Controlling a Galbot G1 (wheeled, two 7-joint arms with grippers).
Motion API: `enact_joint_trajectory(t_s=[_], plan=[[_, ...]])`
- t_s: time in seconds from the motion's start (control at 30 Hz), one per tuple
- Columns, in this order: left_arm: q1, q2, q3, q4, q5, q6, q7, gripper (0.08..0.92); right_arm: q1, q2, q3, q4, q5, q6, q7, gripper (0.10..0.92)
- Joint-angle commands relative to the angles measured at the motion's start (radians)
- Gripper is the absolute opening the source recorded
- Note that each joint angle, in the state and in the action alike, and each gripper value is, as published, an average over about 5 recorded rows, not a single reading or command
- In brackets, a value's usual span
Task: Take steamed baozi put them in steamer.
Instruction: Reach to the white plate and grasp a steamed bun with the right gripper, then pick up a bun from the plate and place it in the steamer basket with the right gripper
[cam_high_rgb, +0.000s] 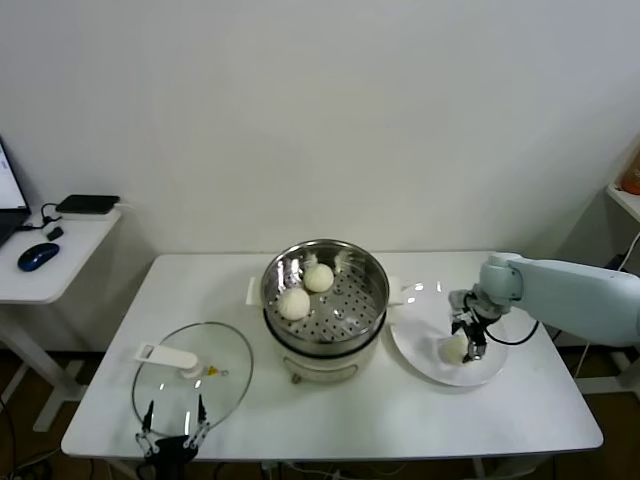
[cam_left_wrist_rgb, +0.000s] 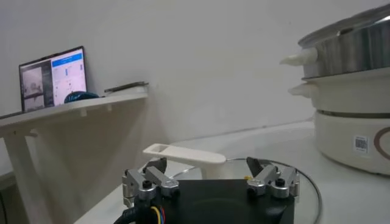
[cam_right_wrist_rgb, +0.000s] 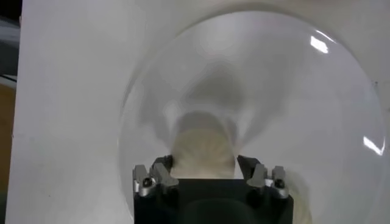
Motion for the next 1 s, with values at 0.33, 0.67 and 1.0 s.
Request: enact_joint_trajectory(t_s=[0.33, 0.67, 1.0], plan=[[0.004, 0.006, -0.001, -0.010, -0.003, 0.004, -0.005, 0.823, 0.298, 0.024, -0.182, 0.081, 0.073, 0.079, -0.052, 0.630], [0.006, 0.006, 0.002, -0.013, 0.001, 0.003, -0.004, 0.823, 0.684, 0.137, -0.288, 0.163, 0.207, 0.343, -0.162, 0.666], [0.007, 0.003, 0.013, -0.019, 0.006, 0.001, -0.006, 0.823, 0.731, 0.290, -0.136, 0.364, 0.123, 0.457, -0.067, 0.663]])
